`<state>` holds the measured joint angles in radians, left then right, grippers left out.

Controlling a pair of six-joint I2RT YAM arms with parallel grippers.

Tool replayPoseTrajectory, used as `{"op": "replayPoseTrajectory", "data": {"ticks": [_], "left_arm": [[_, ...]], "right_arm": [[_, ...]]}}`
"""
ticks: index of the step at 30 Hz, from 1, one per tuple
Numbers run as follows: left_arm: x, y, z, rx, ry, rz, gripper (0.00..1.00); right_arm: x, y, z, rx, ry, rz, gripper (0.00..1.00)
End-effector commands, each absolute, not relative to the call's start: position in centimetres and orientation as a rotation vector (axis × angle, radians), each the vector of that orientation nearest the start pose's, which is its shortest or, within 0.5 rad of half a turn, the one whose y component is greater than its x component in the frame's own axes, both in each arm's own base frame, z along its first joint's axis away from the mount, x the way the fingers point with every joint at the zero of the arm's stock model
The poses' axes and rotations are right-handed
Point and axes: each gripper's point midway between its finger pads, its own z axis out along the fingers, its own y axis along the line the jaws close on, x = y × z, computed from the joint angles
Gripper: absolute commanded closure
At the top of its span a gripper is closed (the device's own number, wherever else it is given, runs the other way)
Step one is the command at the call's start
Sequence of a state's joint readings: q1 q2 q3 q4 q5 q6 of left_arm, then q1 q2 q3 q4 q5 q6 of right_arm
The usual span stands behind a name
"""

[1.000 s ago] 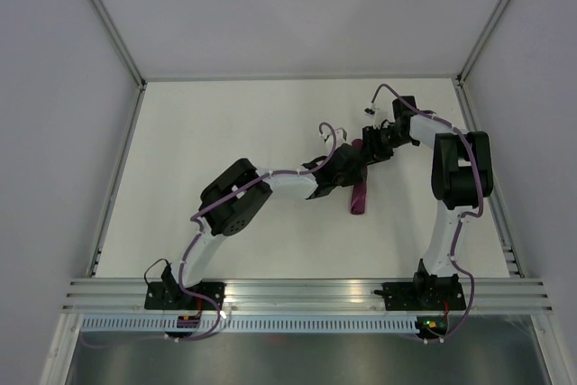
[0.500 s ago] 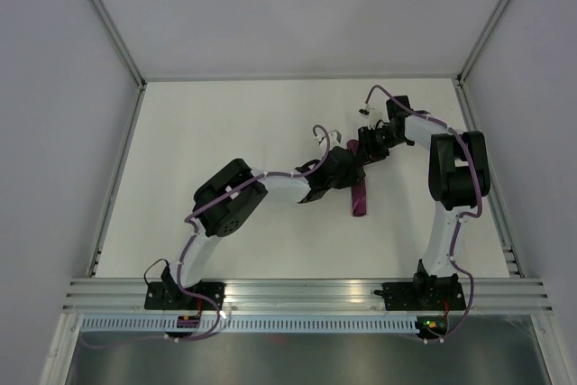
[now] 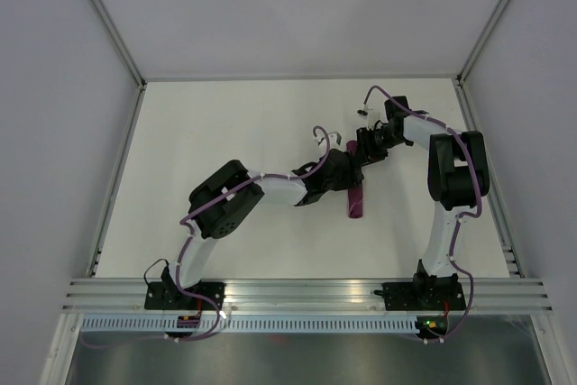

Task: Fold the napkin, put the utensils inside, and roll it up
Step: Roll the napkin with the utensil

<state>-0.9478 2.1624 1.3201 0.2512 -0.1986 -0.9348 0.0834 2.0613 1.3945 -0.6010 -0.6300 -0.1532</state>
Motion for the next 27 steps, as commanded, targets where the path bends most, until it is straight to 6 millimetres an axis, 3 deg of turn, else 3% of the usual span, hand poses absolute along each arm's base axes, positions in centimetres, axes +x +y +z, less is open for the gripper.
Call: {"op": "replayPoseTrajectory", "data": {"ticks": [1, 18, 19, 27], "left_arm": [[27.7, -38.9, -6.9, 0.117, 2.598, -0.443, 0.40], [29.0, -41.9, -0.4, 0.174, 2.316, -0.742, 0.35], [29.0, -42.0, 0.0, 0.176, 2.296, -0.758, 0.20], [29.1, -41.7, 0.5, 0.159, 2.286, -0.755, 0.19]], "right_arm": [[41.1, 11.9, 2.5, -0.473, 2.611, 0.757, 0.62], [41.3, 11.9, 2.9, -0.500, 2.602, 0.727, 0.63], [41.2, 12.0, 2.8, -0.501, 2.606, 0.728, 0.63], [41.2, 12.1, 3.1, -0.510, 2.601, 0.728, 0.62]]}}
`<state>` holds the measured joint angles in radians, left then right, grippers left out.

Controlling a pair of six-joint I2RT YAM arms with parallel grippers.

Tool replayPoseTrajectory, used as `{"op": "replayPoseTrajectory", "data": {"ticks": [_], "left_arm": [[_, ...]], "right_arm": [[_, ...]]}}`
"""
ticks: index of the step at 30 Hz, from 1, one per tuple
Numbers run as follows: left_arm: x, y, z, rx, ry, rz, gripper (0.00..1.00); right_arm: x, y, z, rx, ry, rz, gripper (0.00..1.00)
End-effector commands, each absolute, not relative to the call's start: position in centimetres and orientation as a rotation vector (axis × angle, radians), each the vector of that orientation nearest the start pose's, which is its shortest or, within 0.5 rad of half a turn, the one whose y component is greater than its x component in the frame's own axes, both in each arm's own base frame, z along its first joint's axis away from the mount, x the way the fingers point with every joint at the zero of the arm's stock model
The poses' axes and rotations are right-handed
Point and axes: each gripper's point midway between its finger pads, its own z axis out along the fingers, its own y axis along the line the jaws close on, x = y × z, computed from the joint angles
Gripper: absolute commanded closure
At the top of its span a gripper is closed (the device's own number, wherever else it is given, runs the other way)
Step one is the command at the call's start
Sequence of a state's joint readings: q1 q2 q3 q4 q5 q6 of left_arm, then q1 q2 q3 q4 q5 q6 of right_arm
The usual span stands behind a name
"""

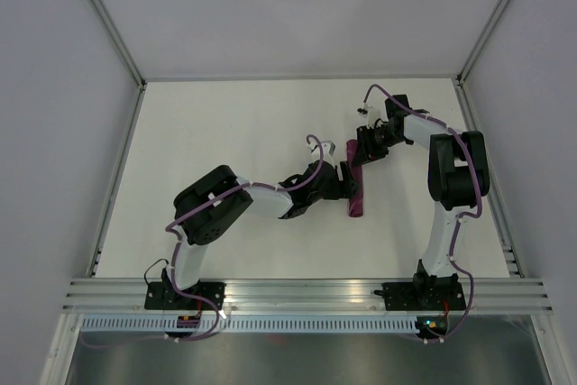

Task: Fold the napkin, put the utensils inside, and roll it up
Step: Roll the napkin with the utensil

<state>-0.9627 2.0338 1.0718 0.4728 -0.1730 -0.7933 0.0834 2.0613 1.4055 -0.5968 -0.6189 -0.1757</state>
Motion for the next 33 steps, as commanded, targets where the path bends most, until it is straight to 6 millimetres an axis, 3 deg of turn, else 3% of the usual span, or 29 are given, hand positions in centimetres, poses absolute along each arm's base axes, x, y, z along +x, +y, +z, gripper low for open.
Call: {"op": "replayPoseTrajectory", "data": {"ticks": [1, 11, 33], "left_arm": [[29.1, -41.6, 0.5, 0.157, 2.288, -0.752, 0.19], [29.1, -41.8, -0.1, 0.156, 2.317, -0.736, 0.19], [29.1, -42.2, -0.1, 0.172, 2.324, -0.739, 0.20]], "right_arm": [[41.3, 12.1, 3.3, -0.509, 2.597, 0.728, 0.62], [41.1, 12.9, 5.0, -0.538, 2.557, 0.791, 0.46], [40.7, 13.4, 7.0, -0.552, 2.515, 0.841, 0.39]]}}
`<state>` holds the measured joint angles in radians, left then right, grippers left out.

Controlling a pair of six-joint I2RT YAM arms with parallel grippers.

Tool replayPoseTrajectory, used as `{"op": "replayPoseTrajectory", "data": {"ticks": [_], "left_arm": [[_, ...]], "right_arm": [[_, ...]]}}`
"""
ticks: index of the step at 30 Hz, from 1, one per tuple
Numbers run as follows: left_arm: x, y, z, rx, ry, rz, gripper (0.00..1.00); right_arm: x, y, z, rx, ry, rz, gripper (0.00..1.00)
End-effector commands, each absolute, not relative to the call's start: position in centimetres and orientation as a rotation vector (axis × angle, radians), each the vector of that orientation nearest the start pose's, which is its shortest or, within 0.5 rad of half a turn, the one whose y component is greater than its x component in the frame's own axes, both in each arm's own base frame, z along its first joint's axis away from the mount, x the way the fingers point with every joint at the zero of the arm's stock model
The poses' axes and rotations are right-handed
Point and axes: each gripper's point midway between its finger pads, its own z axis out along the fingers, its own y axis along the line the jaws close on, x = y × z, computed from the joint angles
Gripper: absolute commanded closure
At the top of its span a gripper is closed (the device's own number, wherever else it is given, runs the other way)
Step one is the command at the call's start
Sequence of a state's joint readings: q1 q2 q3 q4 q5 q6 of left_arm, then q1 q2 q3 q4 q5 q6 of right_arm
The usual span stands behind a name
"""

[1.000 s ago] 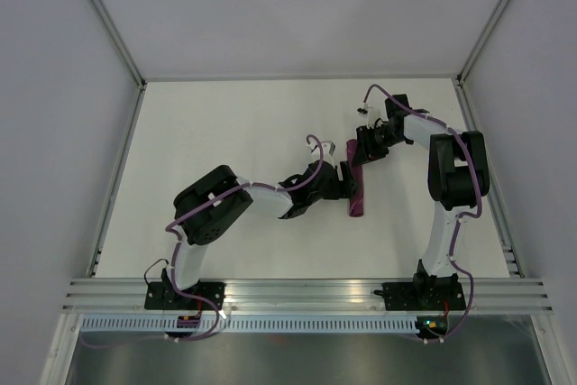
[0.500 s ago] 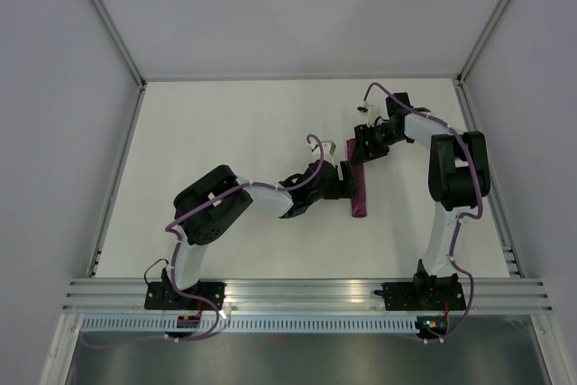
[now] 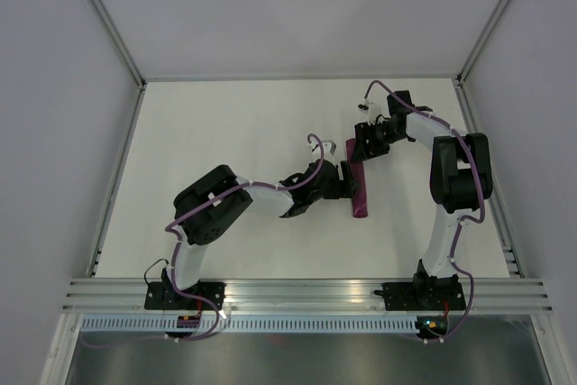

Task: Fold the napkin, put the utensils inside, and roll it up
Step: Roll the napkin with the utensil

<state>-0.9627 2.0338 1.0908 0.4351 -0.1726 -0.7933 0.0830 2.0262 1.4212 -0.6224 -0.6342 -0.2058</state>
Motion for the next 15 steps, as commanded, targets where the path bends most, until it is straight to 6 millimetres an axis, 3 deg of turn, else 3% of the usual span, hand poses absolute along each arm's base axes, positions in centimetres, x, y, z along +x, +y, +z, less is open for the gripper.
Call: {"op": "replayPoseTrajectory", "data": {"ticks": [1, 8, 15], "left_arm": [[29.1, -42.2, 0.0, 0.174, 2.322, -0.739, 0.20], [29.2, -42.5, 0.4, 0.200, 2.310, -0.747, 0.20], [29.5, -42.9, 1.7, 0.225, 2.281, -0.761, 0.20]], "right_arm": [[40.7, 13.3, 7.1, -0.550, 2.516, 0.839, 0.39], [40.8, 12.9, 7.6, -0.545, 2.514, 0.835, 0.32], [41.1, 12.5, 9.3, -0.539, 2.477, 0.855, 0.30]]}}
